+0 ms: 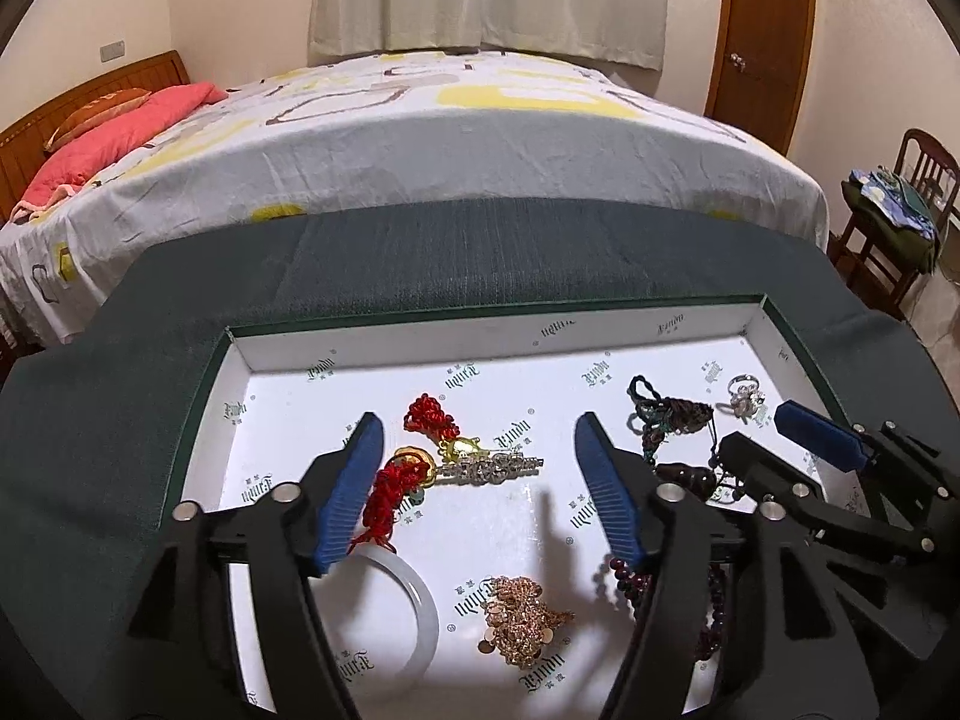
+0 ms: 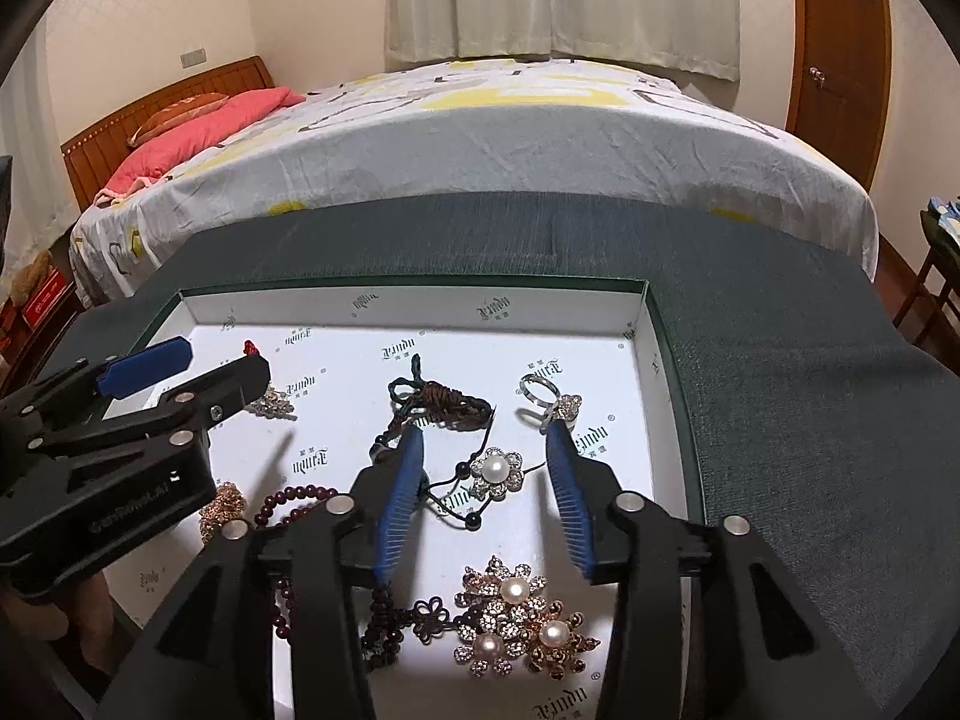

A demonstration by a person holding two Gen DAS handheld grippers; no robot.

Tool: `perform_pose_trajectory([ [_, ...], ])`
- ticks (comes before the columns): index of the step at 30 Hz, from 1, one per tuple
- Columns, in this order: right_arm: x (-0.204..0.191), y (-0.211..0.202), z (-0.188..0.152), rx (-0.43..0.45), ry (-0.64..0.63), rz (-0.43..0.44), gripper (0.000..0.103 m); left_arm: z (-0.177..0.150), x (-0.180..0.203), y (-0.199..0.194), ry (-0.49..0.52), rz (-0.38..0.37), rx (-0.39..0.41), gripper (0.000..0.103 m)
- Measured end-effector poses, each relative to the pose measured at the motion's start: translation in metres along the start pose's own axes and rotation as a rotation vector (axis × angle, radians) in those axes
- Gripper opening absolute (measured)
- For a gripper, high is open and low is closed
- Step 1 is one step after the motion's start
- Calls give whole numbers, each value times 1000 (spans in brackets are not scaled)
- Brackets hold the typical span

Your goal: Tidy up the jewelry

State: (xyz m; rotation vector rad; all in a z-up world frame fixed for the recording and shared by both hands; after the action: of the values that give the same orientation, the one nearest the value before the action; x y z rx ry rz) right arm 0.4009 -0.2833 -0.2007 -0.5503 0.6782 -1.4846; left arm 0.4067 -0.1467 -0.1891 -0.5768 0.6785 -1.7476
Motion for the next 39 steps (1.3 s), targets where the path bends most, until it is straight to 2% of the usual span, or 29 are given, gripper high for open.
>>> perform_pose_trajectory([
  [3,1,-5,0,5,7,-2,45,1,-1,-7,-4,4,16,74],
  [5,1,-11,1,20,13,-2,55,1,-1,-13,0,10,26,76],
  [12,-1,-57,-3,74,22,-15,69,-3,-3,-60,-3,37,76,85],
  [15,-1,-85,-10,92,24,-15,70,-8,-4,-86,-8,53,98,90],
  [20,0,-135,-26,123,24,-22,75,-27,-7,-145,-19,79,127,92],
  [26,1,-198,-45,165,27,-20,75,-53,-18,-221,-47,118,183,94],
  [39,-9,-327,-56,338,-21,-44,78,-96,-47,-362,-125,193,308,95],
])
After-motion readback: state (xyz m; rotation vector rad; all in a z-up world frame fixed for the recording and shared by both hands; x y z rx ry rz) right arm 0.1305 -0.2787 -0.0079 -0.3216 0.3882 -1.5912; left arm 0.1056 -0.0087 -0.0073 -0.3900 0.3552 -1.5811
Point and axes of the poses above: each gripper's, at about its wrist camera, not at the fingertips, and y roughly the way its jaws point, x to its right, z to its top, the point moved 8 cm from there along y, roughly the way its jaws point, and after that the axes turned 2 degrees about -z, right-handed, at the moved point
